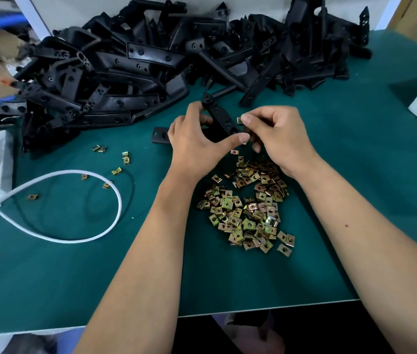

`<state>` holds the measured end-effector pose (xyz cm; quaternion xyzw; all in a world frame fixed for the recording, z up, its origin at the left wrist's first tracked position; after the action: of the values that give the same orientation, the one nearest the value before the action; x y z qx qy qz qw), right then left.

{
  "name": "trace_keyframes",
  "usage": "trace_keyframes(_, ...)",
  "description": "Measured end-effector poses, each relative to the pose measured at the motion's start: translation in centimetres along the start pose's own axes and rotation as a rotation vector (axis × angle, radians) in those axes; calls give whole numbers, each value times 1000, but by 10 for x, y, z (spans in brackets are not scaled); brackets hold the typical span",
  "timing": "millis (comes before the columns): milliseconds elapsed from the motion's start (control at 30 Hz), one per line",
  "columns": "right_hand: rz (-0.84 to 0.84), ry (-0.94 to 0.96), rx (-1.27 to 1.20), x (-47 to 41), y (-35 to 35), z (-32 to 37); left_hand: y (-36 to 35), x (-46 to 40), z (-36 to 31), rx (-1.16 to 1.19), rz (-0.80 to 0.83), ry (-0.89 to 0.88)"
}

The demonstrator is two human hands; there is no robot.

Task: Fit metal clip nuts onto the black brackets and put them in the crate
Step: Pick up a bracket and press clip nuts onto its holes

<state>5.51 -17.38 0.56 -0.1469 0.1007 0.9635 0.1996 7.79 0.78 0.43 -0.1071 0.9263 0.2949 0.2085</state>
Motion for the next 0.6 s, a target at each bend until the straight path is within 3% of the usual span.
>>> trace_keyframes(333, 143, -85, 46, 2, -9, -7, 1, -2, -7, -66, 16, -174)
trace_keyframes(600, 121, -79, 94, 1, -8, -7, -2, -3, -5, -134, 14, -211)
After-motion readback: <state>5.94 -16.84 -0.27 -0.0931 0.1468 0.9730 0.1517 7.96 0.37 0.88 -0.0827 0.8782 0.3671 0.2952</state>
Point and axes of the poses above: each hand's wrist, its own x-axis away from the middle knuckle, its own y-axis out of the back of the hand, z = x × y, the point moved 7 cm from there along -x, towards the middle knuckle, and after that the axes turned 12 degrees about -z, right-handed, at the moved point
